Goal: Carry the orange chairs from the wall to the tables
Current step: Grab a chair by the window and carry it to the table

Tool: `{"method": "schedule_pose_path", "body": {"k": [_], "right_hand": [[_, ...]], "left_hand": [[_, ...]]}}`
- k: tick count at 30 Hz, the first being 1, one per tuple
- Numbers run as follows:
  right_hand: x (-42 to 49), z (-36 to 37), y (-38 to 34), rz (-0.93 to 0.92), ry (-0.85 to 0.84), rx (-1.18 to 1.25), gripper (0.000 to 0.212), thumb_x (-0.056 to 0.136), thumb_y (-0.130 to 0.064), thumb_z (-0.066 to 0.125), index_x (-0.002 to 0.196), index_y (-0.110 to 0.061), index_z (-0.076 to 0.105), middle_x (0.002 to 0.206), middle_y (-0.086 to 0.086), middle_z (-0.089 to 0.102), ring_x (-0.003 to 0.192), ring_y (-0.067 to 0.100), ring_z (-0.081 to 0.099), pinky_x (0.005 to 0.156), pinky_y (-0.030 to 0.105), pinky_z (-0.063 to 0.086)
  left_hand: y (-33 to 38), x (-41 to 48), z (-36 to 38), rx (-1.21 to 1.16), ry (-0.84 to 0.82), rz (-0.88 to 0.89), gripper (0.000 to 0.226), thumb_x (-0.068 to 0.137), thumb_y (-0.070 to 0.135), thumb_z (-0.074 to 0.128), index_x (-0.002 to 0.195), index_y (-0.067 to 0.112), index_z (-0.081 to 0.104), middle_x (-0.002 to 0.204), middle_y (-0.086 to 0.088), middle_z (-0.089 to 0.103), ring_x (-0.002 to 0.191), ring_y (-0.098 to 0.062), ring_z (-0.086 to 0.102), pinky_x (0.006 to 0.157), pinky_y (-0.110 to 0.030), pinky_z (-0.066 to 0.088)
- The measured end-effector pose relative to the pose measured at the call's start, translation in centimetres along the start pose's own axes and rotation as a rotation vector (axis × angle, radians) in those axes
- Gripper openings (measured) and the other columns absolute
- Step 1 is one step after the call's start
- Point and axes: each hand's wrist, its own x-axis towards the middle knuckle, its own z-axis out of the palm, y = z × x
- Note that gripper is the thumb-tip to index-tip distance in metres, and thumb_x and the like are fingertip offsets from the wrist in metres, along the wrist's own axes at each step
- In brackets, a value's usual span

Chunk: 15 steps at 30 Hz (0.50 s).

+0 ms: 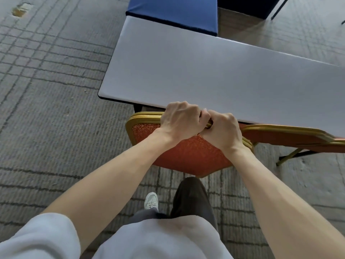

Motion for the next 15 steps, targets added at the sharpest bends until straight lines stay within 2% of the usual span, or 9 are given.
{"method": "schedule_pose_path", "body": {"k": [4, 7, 10, 15], "right_hand": [[-1.0, -0.4, -0.1, 0.037, -0.036, 0.044, 0.014, 0.081, -0.02, 0.063, 0.068, -0.017, 0.061, 0.054, -0.008, 0.053, 0.049, 0.021, 0.05, 0.053, 0.025, 0.038], [-1.9, -0.7, -0.1, 0.01, -0.08, 0.03, 0.007, 0.074, -0.016, 0.068, 0.07, -0.016, 0.062, 0.056, -0.006, 0.059, 0.052, 0.022, 0.055, 0.054, 0.027, 0.041], [-2.6, -0.3, 0.1, -0.015, -0.114, -0.001, 0.008, 0.072, -0.017, 0.071, 0.076, -0.017, 0.065, 0.06, -0.004, 0.064, 0.056, 0.023, 0.059, 0.058, 0.025, 0.037], [-2.6, 0.7, -0.2, 0.002, -0.152, -0.033, 0.018, 0.077, -0.027, 0.071, 0.093, -0.018, 0.071, 0.069, 0.001, 0.069, 0.064, 0.028, 0.064, 0.061, 0.032, 0.049]], "left_hand": [[0.1, -0.4, 0.2, -0.022, -0.037, 0.066, 0.056, 0.099, 0.041, 0.029, 0.056, 0.017, 0.055, 0.05, 0.004, 0.053, 0.047, -0.014, 0.052, 0.054, -0.027, 0.04], [0.4, -1.4, 0.6, -0.024, -0.037, 0.083, 0.057, 0.1, 0.04, 0.028, 0.054, 0.017, 0.052, 0.051, 0.004, 0.052, 0.047, -0.014, 0.05, 0.056, -0.028, 0.042], [0.6, -2.2, 0.9, -0.058, -0.06, 0.032, 0.056, 0.096, 0.042, 0.031, 0.053, 0.015, 0.054, 0.049, 0.004, 0.052, 0.047, -0.012, 0.051, 0.056, -0.027, 0.039], [0.2, -2.4, 1.8, -0.127, -0.074, -0.125, 0.056, 0.094, 0.044, 0.034, 0.053, 0.015, 0.057, 0.047, 0.004, 0.052, 0.047, -0.01, 0.051, 0.055, -0.028, 0.035]]}}
